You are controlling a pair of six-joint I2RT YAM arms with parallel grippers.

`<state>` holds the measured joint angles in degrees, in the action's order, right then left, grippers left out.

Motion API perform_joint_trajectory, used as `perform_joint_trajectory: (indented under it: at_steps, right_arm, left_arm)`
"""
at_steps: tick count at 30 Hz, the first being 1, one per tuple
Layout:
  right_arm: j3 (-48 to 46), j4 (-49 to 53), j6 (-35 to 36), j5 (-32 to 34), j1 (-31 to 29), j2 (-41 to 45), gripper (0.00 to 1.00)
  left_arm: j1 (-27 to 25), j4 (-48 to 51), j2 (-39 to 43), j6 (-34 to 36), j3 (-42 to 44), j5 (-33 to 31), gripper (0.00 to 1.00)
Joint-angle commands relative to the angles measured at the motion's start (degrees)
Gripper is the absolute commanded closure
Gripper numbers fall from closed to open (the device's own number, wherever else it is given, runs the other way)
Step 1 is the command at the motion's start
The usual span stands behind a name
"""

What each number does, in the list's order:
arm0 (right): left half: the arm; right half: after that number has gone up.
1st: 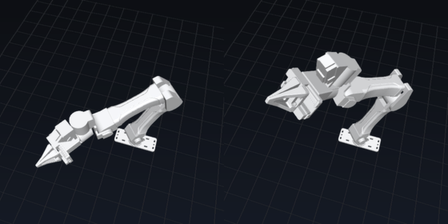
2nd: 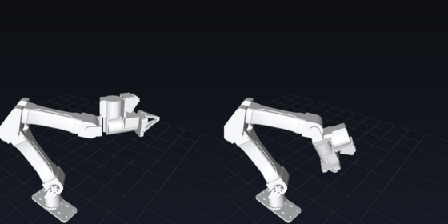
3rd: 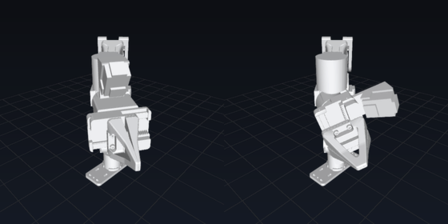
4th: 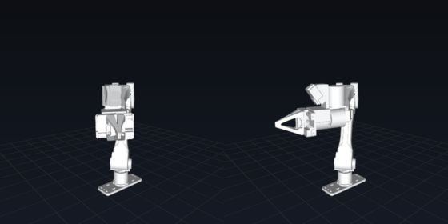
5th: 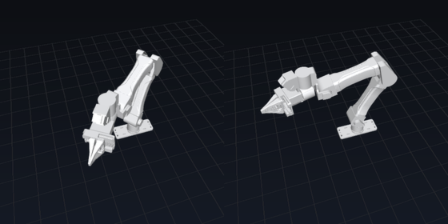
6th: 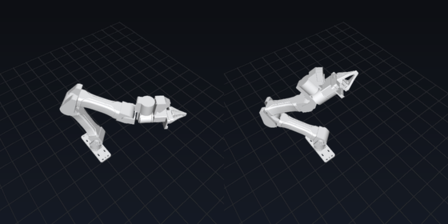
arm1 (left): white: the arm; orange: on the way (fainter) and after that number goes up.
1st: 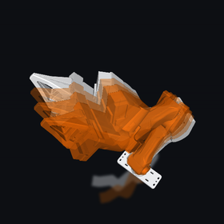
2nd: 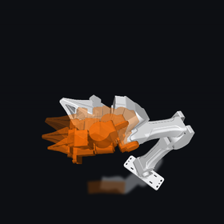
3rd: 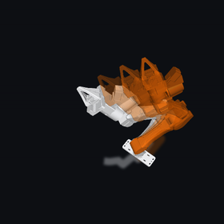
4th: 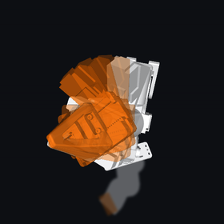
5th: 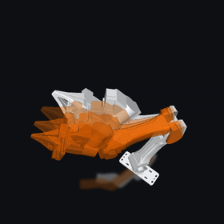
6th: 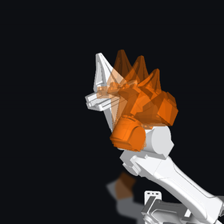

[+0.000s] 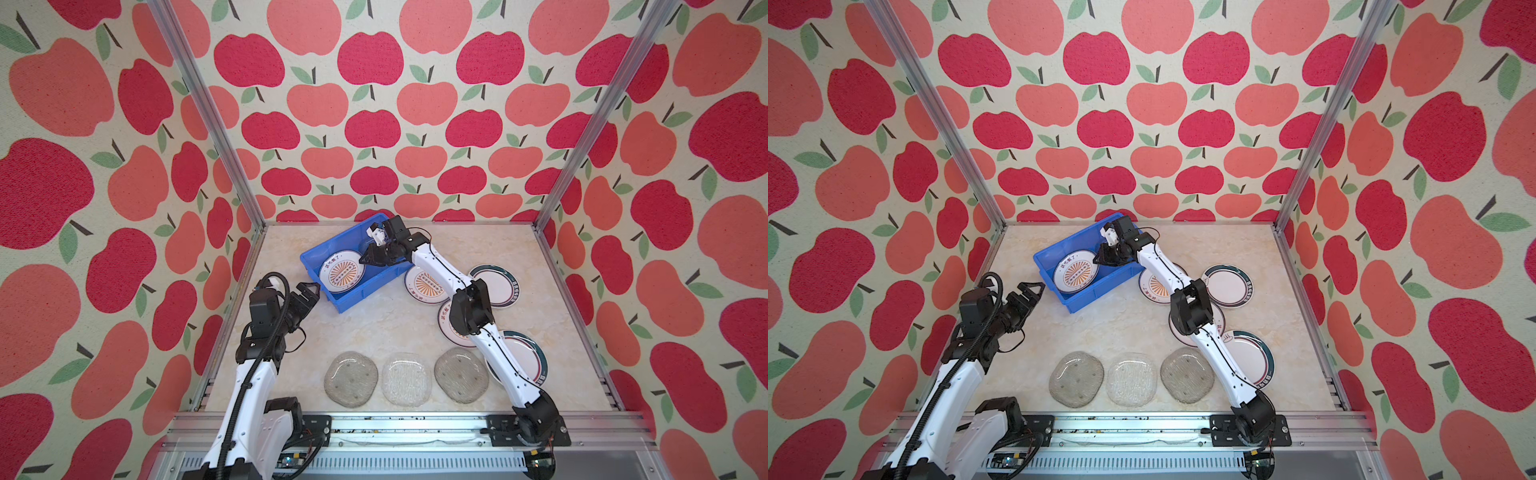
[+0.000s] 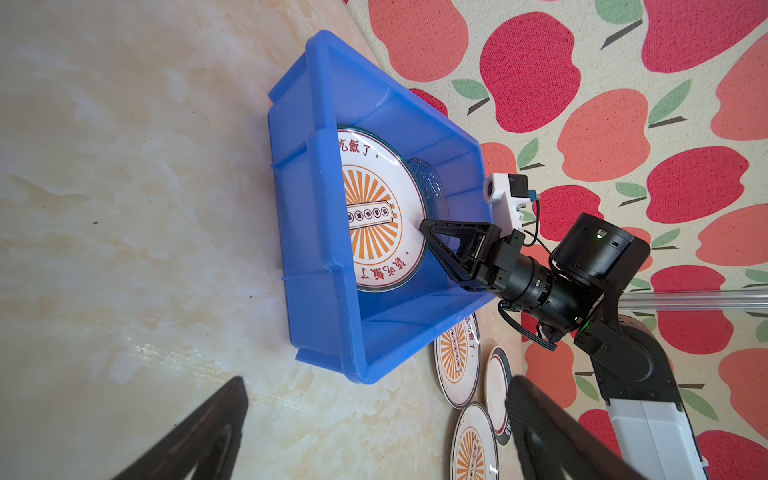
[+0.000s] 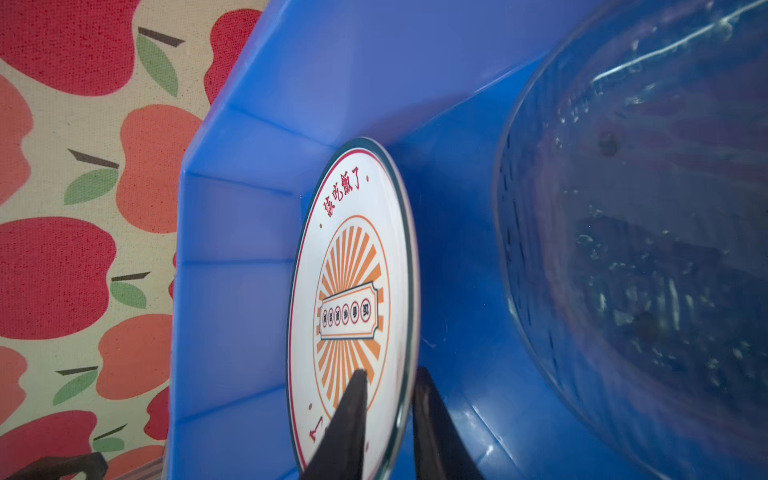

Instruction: Place the plates into the plastic bin on the countertop

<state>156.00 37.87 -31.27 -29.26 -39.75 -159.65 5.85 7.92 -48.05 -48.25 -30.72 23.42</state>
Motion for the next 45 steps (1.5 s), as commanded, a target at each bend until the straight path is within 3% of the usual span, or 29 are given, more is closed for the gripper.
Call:
perform_joint_trajectory:
  at_steps: [1, 5, 21, 30, 33, 37, 41, 45]
  right_arm:
    - [1.6, 0.8, 0.4, 0.6, -0.2, 0.2, 0.69]
    - [1.5, 1.9, 1.2, 2.0, -0.2, 1.0, 0.63]
    - [-0.4, 1.6, 2.2, 3.1, 0.5, 4.5, 0.63]
    - [-7.8, -4.5, 4.9, 1.9, 3.7, 18.1, 0.64]
    - [-14.8, -4.8, 6.5, 2.1, 5.1, 25.4, 0.64]
    - [-33.9, -9.3, 8.8, 4.5, 5.8, 39.1, 0.64]
    - [-53.4, -13.9, 9.5, 7.4, 5.5, 51.8, 0.64]
    - [-66.4, -13.3, 11.5, 9.8, 4.3, 61.0, 0.66]
  left_arm:
    - [0.5, -0.4, 0.7, 0.9, 0.0, 0.3, 0.01]
    - [0.5, -0.5, 1.0, 0.8, 0.3, 0.3, 0.01]
    - [0.3, -3.5, 2.1, 0.4, 2.0, 1.0, 0.01]
    - [-6.2, 5.2, 5.5, 11.8, -3.8, -1.1, 0.01]
    - [-10.2, 7.5, 4.6, 15.0, -5.9, -0.5, 0.01]
    - [-18.4, 8.1, 2.0, 16.9, -7.3, 0.6, 0.01]
    - [-26.9, 14.2, -0.2, 17.3, -9.2, -5.3, 0.01]
    - [-31.2, 24.8, -0.1, 14.5, -10.8, -12.6, 0.02]
